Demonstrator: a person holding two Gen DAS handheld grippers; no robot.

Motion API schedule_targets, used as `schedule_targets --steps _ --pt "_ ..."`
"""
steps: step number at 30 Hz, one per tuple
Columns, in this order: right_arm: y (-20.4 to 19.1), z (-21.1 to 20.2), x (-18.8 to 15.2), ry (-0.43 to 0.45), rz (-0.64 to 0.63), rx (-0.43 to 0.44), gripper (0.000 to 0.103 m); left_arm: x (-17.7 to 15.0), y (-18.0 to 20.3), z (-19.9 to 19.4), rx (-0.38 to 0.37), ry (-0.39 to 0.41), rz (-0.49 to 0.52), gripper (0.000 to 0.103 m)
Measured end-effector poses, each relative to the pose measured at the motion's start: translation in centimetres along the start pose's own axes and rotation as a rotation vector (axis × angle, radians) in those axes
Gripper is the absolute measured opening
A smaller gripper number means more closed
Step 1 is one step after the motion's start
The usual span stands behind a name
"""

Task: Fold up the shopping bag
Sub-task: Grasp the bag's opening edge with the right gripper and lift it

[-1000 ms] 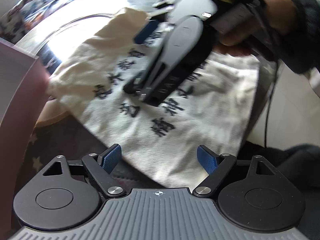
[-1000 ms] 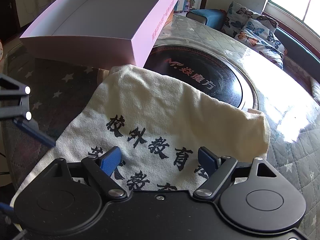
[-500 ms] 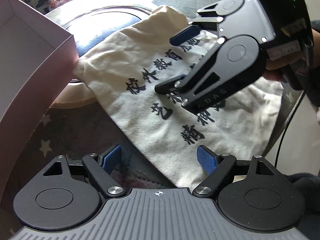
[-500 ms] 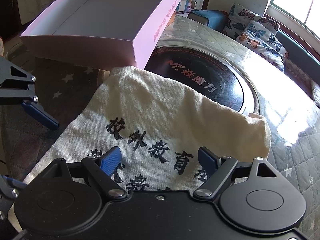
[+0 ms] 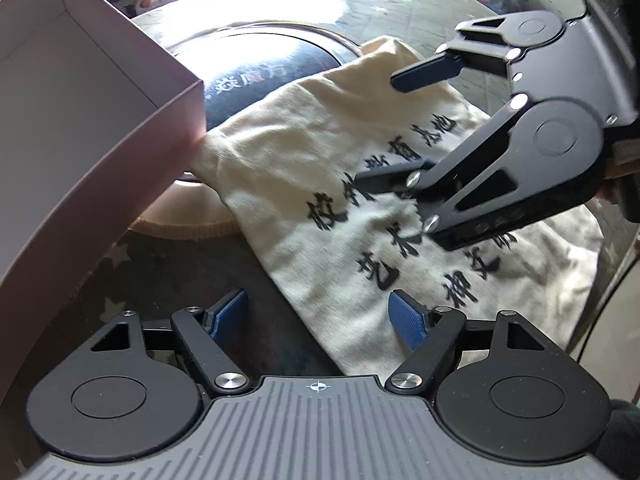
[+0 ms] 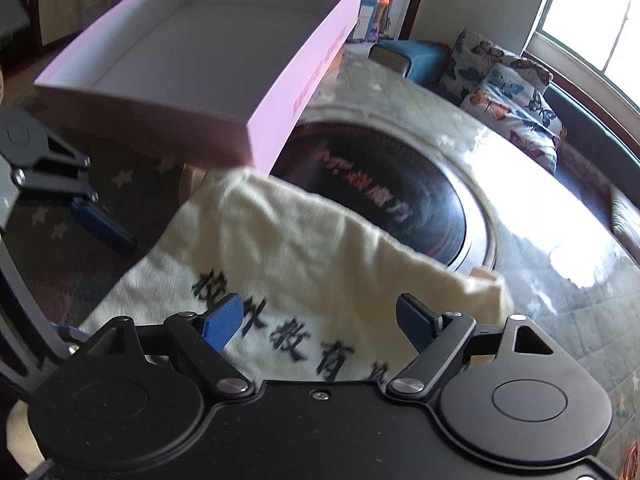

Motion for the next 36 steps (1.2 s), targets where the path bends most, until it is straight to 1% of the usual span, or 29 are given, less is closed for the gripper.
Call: schedule_targets --steps 5,10,14,16,19,21,23,28,33,36 --pt "1.4 -0.2 1.5 0.019 0.002 -0.015 0.086 0.5 0.0 0.3 0.016 0.025 0.013 0.071" --pt "3.3 -0.2 2.7 0.034 0.034 -0.038 0.086 0.9 0.0 0.4 0.018 0.050 0.023 0.066" --pt "5.1 0.5 3.4 0.041 0.076 -0.087 0.086 1.0 -0.1 0.4 0.014 0.064 0.033 0.063" --pt "5.6 1.4 3.5 0.026 0.085 -0.104 0.086 1.0 -0.2 0.4 0.015 0.071 0.036 0.060" --pt "6.6 3.0 3.5 -0.001 0.108 -0.119 0.086 0.7 -0.6 0.1 0.015 0.082 0.045 0.053" --pt "7.2 3.7 3.4 -0.014 0.122 -0.123 0.086 0.4 -0.8 -0.4 0.006 0.083 0.038 0.050" --pt "7.8 4.4 3.2 -0.026 0.136 -0.125 0.086 0.4 -0.9 -0.1 0.003 0.083 0.037 0.046" --pt "9.6 5.2 2.9 -0.068 0.172 -0.140 0.086 1.0 -1.3 -0.2 -0.021 0.077 0.004 0.044" --pt "10.6 5.0 1.9 -0.112 0.195 -0.123 0.086 1.4 -1.7 -0.2 -0.033 0.092 -0.012 0.044" --pt "10.8 4.7 1.2 -0.139 0.201 -0.109 0.086 1.5 -1.7 -0.1 -0.042 0.099 -0.006 0.042"
Point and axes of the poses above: each gripper's, at about its wrist camera, not at the fingertips, and z roughly the way its jaws point, y to its right, x to its top, the point moved 5 cm from there along z, roughly the way its jaws point, and after that the axes turned 10 degrees about x, right-handed, at the moved point
